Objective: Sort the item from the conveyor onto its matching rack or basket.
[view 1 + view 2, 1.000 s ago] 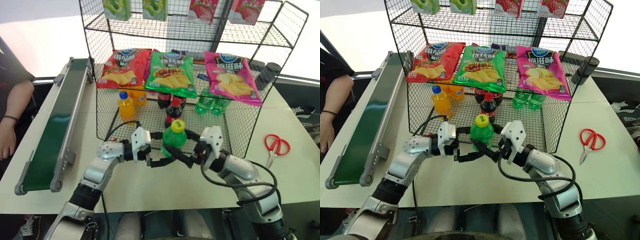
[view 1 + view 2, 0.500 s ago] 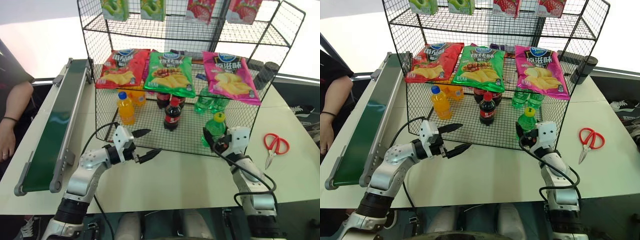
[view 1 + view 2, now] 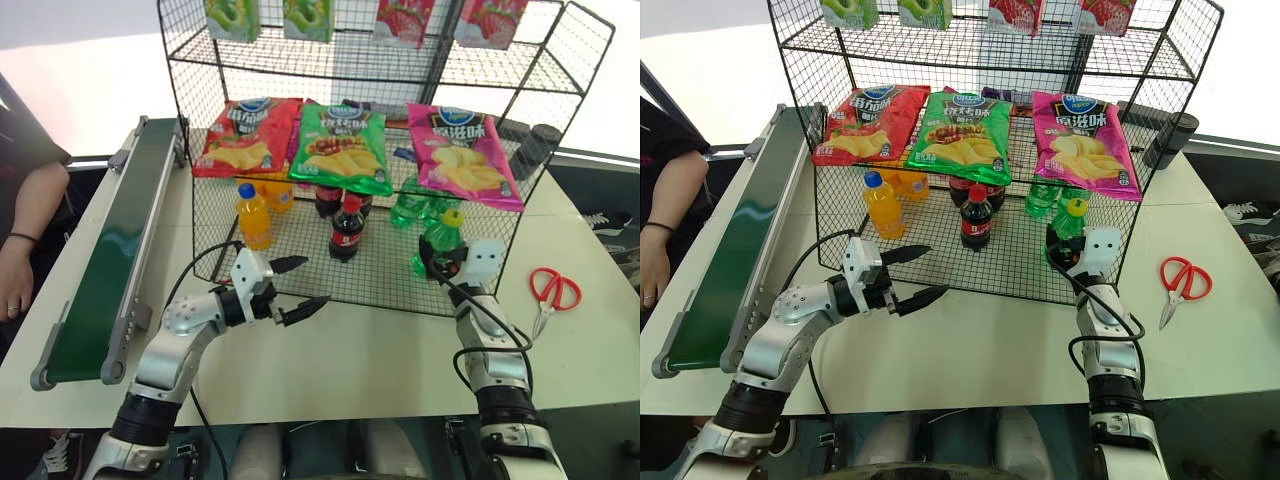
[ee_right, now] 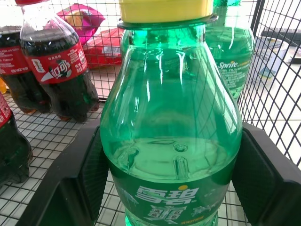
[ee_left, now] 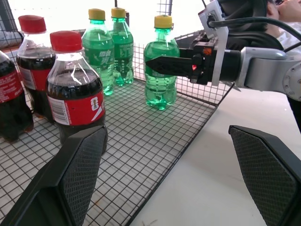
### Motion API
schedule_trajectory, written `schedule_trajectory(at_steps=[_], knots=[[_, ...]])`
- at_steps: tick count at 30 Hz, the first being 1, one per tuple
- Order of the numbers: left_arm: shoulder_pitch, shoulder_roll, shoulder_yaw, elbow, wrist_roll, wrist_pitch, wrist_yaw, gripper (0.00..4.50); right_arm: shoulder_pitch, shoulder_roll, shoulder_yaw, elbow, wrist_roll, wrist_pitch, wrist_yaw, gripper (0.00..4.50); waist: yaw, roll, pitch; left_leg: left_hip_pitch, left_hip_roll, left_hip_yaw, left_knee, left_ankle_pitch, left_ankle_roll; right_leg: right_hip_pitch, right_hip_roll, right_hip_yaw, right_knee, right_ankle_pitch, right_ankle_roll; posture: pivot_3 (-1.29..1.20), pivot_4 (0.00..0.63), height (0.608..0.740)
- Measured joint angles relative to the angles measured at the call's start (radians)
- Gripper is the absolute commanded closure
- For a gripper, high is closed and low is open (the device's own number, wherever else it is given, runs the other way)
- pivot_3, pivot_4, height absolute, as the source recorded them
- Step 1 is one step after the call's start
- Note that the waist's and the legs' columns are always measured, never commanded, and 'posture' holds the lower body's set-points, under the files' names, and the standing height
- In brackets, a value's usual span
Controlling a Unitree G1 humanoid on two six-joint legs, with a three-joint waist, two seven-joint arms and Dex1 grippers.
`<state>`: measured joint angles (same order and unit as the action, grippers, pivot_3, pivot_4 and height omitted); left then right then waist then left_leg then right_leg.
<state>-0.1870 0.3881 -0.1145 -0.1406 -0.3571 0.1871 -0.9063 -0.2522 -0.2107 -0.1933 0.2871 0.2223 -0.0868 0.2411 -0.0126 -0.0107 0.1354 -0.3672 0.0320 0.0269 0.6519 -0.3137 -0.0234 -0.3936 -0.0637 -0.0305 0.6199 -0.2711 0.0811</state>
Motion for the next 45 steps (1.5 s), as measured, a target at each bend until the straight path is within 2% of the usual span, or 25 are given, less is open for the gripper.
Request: schedule_trajectory(at_steps=[1, 8, 21, 29, 32, 38, 45], knots=[[-0.003, -0.001, 0.0, 0.0, 0.0, 0.0, 0.001, 0.0, 0.0, 0.001, -0.002, 0.001, 0.004, -0.003, 0.004, 0.02, 0.0, 0.0, 0.0, 0.0, 0.0, 0.0, 0.0, 0.0, 0.0, 0.0, 0.0, 0.0, 0.0, 0.0, 0.0, 0.0, 0.15, 0.74], [-0.01, -0.006, -0.018, 0.0, 0.0, 0.001, 0.006, 0.0, 0.022, 0.011, 0.001, -0.034, 0.016, -0.01, 0.016, 0.02, 0.001, 0.001, -0.001, 0.001, 0.0, 0.0, 0.0, 0.0, 0.0, 0.001, 0.0, 0.0, 0.0, 0.0, 0.0, 0.0, 0.15, 0.74], [-0.023, -0.024, -0.017, 0.001, -0.016, 0.022, 0.044, 0.0, 0.23, -0.01, 0.074, -0.361, -0.054, 0.046, 0.024, 0.02, 0.001, 0.001, -0.001, 0.002, 0.0, 0.0, -0.001, 0.0, 0.0, 0.002, 0.0, 0.0, 0.0, 0.0, 0.0, 0.0, 0.15, 0.74], [-0.026, 0.003, 0.008, 0.032, -0.015, 0.02, 0.058, 0.0, 0.396, -0.131, 0.103, -0.642, -0.034, 0.167, 0.127, 0.02, 0.004, 0.001, -0.001, 0.004, 0.0, 0.0, -0.001, 0.0, 0.0, 0.004, 0.0, 0.0, -0.001, 0.0, 0.0, 0.0, 0.15, 0.74], [-0.028, 0.019, 0.019, 0.061, -0.012, 0.011, 0.053, 0.0, 0.466, -0.186, 0.077, -0.721, 0.017, 0.201, 0.183, 0.02, 0.005, 0.001, -0.001, 0.005, 0.0, 0.0, -0.001, 0.0, 0.0, 0.005, 0.0, 0.0, -0.001, 0.0, 0.0, 0.0, 0.15, 0.74], [-0.023, 0.093, 0.034, 0.092, 0.005, -0.001, 0.024, 0.0, 0.653, -0.305, -0.072, -0.855, 0.178, 0.244, 0.334, 0.02, 0.006, 0.0, -0.001, 0.008, 0.0, 0.0, -0.002, 0.0, 0.001, 0.007, 0.001, 0.0, -0.002, 0.0, -0.001, 0.0, 0.15, 0.74], [0.037, 0.2, 0.104, 0.111, 0.004, 0.0, -0.028, 0.0, 0.765, -0.326, -0.252, -0.827, 0.263, 0.256, 0.409, 0.02, 0.004, 0.0, -0.001, 0.01, 0.0, 0.001, -0.003, 0.0, 0.001, 0.007, 0.0, 0.001, -0.001, -0.002, -0.003, 0.0, 0.15, 0.74]])
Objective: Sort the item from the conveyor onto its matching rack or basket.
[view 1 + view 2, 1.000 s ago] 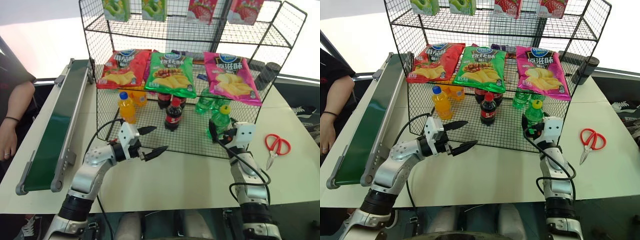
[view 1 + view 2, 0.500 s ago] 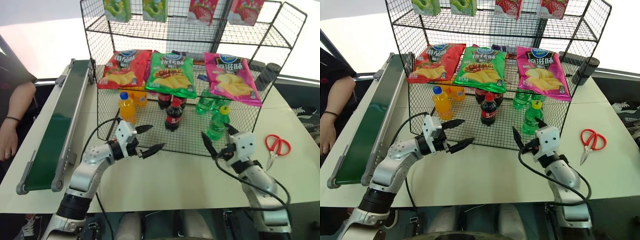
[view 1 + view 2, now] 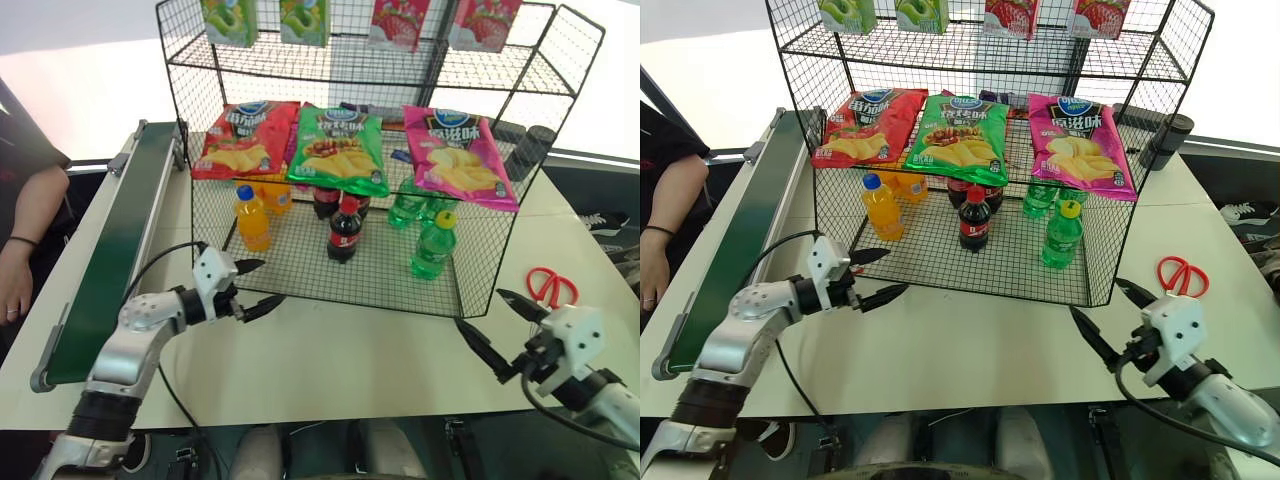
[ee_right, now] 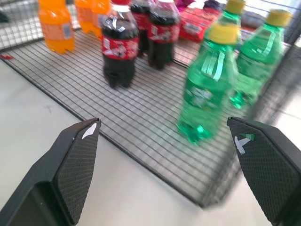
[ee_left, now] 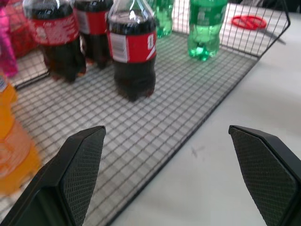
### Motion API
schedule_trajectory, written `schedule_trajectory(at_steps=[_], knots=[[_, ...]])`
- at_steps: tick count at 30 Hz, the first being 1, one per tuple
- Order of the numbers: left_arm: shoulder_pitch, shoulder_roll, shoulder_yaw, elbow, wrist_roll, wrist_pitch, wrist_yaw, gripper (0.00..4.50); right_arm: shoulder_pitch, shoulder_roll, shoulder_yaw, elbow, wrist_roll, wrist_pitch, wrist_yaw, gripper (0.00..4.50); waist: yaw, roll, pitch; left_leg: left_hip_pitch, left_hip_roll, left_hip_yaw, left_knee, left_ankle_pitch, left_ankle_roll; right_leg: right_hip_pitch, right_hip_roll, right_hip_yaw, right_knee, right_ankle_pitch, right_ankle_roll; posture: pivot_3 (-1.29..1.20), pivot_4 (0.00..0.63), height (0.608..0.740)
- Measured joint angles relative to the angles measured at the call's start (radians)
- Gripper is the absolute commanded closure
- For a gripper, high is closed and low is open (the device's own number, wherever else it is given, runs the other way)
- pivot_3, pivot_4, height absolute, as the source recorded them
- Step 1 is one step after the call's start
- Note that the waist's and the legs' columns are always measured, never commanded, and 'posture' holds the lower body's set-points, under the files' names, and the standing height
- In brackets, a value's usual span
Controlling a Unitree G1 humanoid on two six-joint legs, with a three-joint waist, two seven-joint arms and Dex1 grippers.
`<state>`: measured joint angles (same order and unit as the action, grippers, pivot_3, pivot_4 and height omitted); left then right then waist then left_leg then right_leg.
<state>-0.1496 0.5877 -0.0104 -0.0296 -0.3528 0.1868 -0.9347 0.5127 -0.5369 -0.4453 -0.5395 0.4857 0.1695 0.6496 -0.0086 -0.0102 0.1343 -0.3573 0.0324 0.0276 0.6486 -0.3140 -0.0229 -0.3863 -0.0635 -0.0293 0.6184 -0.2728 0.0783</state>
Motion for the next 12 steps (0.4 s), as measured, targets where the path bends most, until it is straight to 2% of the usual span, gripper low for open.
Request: schedule_trajectory(at_steps=[12], knots=[[0.038, 0.021, 0.037, 0.009, -0.003, -0.003, -0.008, 0.0, -0.016, -0.002, -0.044, 0.038, 0.021, 0.022, 0.042, 0.02, 0.018, 0.0, 0.0, 0.0, 0.0, 0.001, 0.0, 0.0, 0.0, 0.0, -0.001, 0.0, 0.0, 0.0, -0.001, 0.0, 0.15, 0.74]])
